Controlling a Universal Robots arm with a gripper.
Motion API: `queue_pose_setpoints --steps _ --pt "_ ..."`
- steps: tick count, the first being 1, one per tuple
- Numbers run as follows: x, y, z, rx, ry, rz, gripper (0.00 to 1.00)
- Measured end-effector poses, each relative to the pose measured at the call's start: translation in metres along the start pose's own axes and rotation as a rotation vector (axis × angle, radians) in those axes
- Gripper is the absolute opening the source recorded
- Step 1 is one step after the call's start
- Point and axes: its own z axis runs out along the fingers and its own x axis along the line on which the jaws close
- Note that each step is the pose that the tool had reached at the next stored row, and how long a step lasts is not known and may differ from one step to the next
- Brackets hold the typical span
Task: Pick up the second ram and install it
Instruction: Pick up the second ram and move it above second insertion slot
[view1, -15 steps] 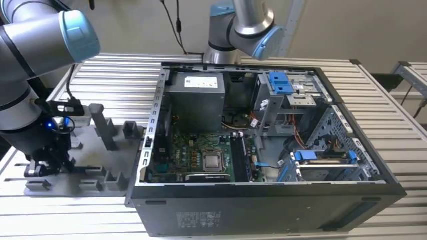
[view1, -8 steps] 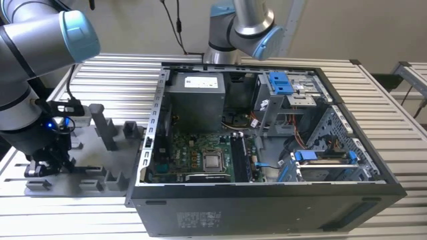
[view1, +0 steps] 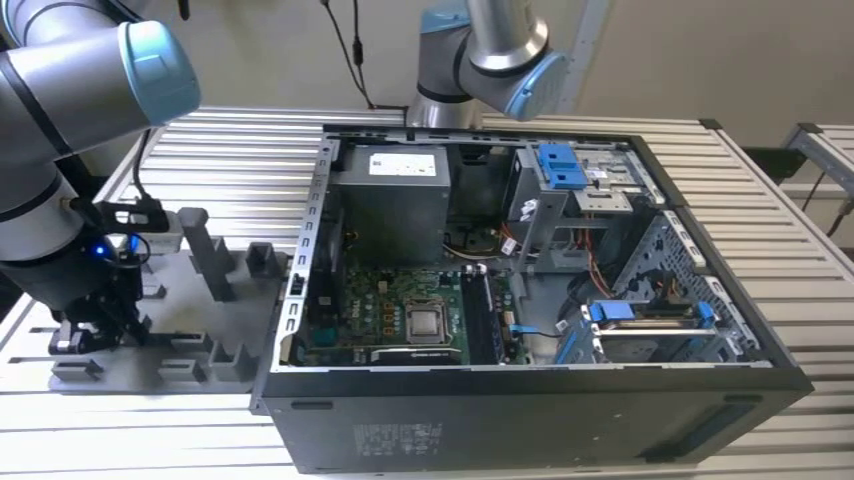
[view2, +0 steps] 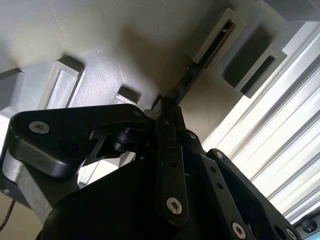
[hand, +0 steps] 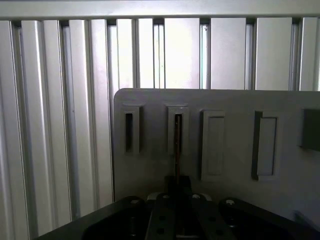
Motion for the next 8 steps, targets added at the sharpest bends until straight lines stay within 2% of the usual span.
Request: queue_pose_setpoints --steps 8 --pt "-0.0002 -0.0002 -0.0085 -0.0001 0.0001 0.0 0.14"
